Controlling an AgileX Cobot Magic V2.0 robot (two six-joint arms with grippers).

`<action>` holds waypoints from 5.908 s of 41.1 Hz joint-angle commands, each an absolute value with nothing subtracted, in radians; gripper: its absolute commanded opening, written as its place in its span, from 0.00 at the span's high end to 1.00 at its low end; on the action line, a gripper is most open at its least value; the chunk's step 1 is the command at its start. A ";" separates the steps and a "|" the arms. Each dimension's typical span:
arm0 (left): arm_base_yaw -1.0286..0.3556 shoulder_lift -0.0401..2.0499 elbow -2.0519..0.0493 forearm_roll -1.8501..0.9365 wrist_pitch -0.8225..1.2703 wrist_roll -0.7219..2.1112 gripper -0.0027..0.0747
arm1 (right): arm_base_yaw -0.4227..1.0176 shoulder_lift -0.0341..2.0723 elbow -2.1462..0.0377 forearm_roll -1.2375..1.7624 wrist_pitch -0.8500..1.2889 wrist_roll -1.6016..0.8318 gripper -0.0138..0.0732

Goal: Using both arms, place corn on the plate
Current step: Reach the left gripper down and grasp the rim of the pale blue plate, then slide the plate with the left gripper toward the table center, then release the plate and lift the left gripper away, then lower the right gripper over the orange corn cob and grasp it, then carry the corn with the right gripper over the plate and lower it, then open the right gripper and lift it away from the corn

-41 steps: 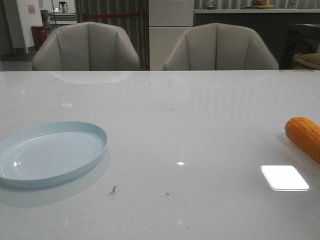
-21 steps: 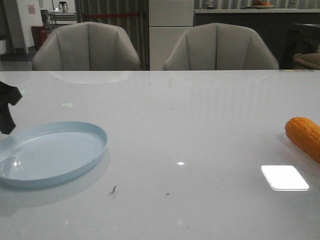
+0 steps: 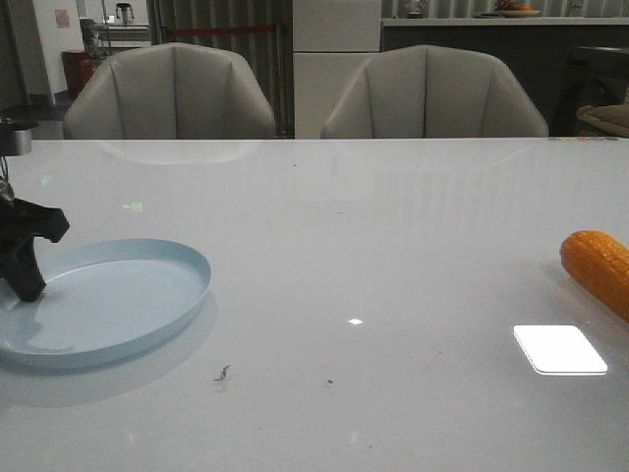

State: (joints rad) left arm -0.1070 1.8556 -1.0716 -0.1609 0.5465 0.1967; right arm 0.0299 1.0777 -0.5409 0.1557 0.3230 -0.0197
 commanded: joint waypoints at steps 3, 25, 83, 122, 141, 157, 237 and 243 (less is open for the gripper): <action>-0.113 1.826 -1.091 -0.178 0.529 0.196 0.83 | 0.029 1.067 -0.577 0.158 0.265 -0.026 0.26; -0.160 1.824 -1.402 -0.485 0.710 0.196 0.83 | 0.029 1.067 -0.577 0.158 0.270 -0.026 0.26; -0.428 1.926 -1.675 -0.333 0.688 0.196 0.43 | 0.029 1.067 -0.577 0.158 0.325 -0.026 0.26; -0.197 1.252 -1.135 -0.106 0.216 0.196 0.43 | 0.029 1.226 -0.714 0.000 0.345 -0.029 0.25; -0.197 0.878 -0.709 -0.130 0.151 0.196 0.43 | 0.028 1.570 -0.961 -0.031 0.469 -0.029 0.25; -0.197 0.785 -0.699 -0.125 0.155 0.196 0.43 | 0.028 1.705 -1.001 -0.071 0.476 -0.029 0.25; -0.197 0.785 -0.699 -0.125 0.155 0.196 0.43 | 0.588 1.919 -1.432 -0.048 0.576 -0.147 0.24; -0.197 0.785 -0.699 -0.125 0.155 0.196 0.43 | 0.584 1.846 -1.463 -0.036 0.596 -0.147 0.24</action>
State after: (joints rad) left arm -0.1983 0.7919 -0.6707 -0.1167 0.2400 0.1967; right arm 0.5881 1.9611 -1.4106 -0.0436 0.6165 -0.1416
